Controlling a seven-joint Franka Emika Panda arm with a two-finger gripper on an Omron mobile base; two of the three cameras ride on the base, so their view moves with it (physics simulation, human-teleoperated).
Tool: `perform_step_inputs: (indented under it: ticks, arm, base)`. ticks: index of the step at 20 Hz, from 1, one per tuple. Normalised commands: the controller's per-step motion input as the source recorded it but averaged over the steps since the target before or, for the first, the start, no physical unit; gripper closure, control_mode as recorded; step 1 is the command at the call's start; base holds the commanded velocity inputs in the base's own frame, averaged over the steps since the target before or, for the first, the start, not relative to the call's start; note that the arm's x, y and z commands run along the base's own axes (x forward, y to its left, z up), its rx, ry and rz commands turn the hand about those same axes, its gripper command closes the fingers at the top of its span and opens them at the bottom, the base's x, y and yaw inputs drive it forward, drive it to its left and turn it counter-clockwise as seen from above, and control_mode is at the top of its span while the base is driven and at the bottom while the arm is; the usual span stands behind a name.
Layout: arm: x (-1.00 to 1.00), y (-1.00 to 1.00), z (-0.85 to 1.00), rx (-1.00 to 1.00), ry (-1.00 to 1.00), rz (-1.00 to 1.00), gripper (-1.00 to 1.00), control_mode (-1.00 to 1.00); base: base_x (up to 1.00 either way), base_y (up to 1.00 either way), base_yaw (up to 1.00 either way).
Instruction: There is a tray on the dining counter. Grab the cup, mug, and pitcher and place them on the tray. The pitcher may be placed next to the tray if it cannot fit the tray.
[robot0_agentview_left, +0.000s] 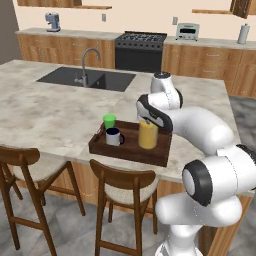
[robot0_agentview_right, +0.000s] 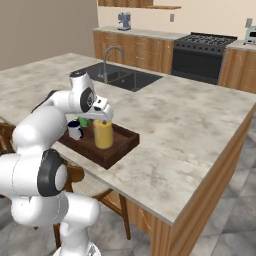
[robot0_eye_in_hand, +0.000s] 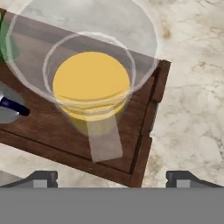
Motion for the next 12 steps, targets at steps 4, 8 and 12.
perform_step_inputs:
  ticks: [4, 8, 12]
  arm:
    - [-0.15, 0.00, 0.51, 0.00, 0.03, 0.00, -1.00, -1.00]
    - [-0.23, -0.04, 0.70, 0.00, 0.08, 0.00, -1.00, -1.00]
    - [-0.47, 0.00, 0.69, 0.00, 0.07, 0.00, -1.00, -1.00]
  base:
    - [0.00, 0.00, 0.00]
    - [0.00, 0.00, 0.00]
    - [0.00, 0.00, 0.00]
